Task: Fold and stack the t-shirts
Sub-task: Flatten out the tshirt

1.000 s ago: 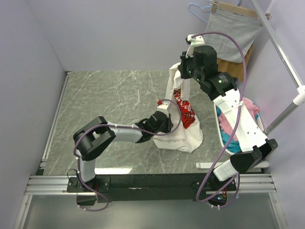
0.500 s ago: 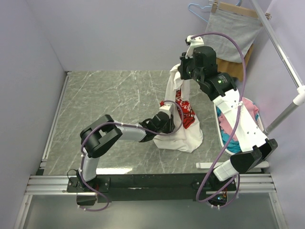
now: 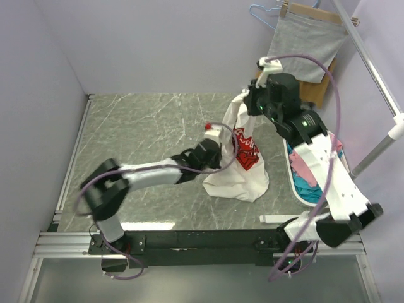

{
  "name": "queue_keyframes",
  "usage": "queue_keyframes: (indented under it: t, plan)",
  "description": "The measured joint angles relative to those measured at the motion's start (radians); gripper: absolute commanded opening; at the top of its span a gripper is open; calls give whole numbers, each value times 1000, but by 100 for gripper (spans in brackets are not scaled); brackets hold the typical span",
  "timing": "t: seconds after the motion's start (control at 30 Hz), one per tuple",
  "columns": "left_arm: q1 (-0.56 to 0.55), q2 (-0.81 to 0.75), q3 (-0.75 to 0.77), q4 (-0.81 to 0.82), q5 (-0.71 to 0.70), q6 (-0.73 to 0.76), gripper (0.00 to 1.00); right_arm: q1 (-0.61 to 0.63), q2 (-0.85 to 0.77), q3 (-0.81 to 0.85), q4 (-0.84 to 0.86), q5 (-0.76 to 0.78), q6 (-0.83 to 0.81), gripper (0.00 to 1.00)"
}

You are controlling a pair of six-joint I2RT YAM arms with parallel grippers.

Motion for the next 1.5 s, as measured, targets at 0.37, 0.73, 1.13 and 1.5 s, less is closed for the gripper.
queue_keyframes:
  t: [0.37,0.73,1.13,1.5]
  plan:
    - [103,-767,62,-348,-163,70,1,0,-366,-164,-75,-55,55,0]
    - [100,-977,427,-798,-290,96,1,1,-553,-20,-168,-410,55,0]
    - [93,-932,674,-988,-338,98,1,3,-576,-97,-50,-513,73,0]
    - [291,-731,246,-888,-406,52,1,-22,135,-124,38,-263,45,0]
